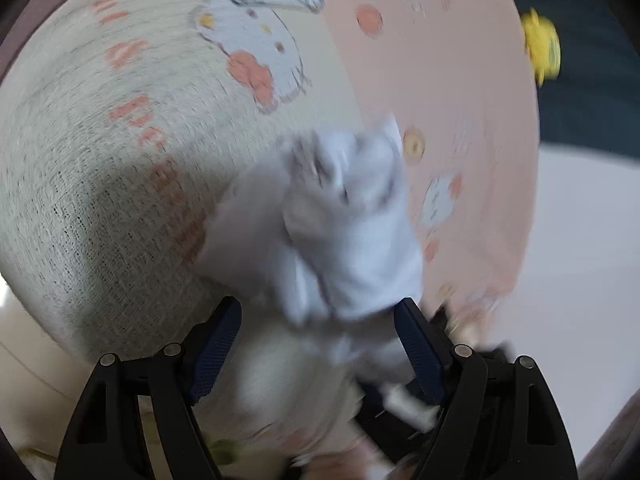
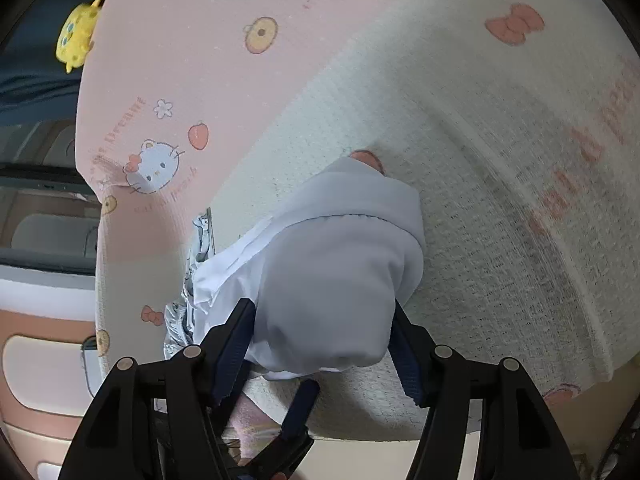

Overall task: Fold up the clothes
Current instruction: 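Squeeze the shirt bundle with both grippers and lift it off the blanket, then carry the lifted white shirt bundle with both grippers toward the folded clothes stack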

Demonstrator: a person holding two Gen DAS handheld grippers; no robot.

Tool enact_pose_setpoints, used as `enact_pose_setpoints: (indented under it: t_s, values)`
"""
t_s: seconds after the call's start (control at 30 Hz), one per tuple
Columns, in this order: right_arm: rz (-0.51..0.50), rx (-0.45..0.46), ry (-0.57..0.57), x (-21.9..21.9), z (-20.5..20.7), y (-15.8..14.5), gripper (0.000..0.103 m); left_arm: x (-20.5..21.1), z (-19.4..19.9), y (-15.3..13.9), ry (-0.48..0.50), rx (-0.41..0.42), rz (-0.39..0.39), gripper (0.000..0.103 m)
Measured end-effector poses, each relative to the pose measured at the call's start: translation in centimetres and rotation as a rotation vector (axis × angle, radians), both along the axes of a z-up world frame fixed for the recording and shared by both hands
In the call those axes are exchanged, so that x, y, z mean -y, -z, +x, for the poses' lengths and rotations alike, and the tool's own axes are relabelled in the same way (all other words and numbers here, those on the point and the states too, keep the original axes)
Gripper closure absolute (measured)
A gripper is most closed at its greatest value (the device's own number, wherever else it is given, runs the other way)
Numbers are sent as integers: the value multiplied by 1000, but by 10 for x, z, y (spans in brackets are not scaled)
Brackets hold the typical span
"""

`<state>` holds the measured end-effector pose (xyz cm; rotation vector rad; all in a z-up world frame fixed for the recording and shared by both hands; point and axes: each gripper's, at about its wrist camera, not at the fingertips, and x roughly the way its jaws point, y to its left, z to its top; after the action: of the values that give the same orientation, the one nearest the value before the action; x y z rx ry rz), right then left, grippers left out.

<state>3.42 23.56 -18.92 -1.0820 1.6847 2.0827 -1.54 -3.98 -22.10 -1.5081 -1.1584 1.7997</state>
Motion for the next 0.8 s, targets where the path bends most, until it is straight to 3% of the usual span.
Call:
enact_pose_setpoints:
  t_s: [0.13,0.27,0.4,0.5,0.57,0.6,0.7,0.73,0.8]
  values:
    - [-53,-19,4,-6,4,10,39,1,0,9,-56,17,32,15]
    - [-53,-24,-3,-7,5,11,39,-7,1,13,-84,6,47,15]
    - [-70,-32,-8,-9,9,14,39,-19,1,10,-136,-34,8,15]
    - [-79,-40,-12,-13,13,19,39,-30,-4,9,-105,-61,-31,15]
    - [-83,-48,-24,-14,17,24,39,-30,-6,11,-105,-68,-15,15]
    - [-92,-60,-25,-15,19,27,39,-28,-6,12,-111,-65,4,16]
    - [-114,-105,-27,-18,29,36,36,-13,-8,22,-141,-25,45,41]
    - [-123,-123,-25,-19,33,39,30,-9,-9,26,-143,-6,67,45]
    - [-142,-158,-17,-21,40,45,29,-4,-12,30,-142,6,90,45]
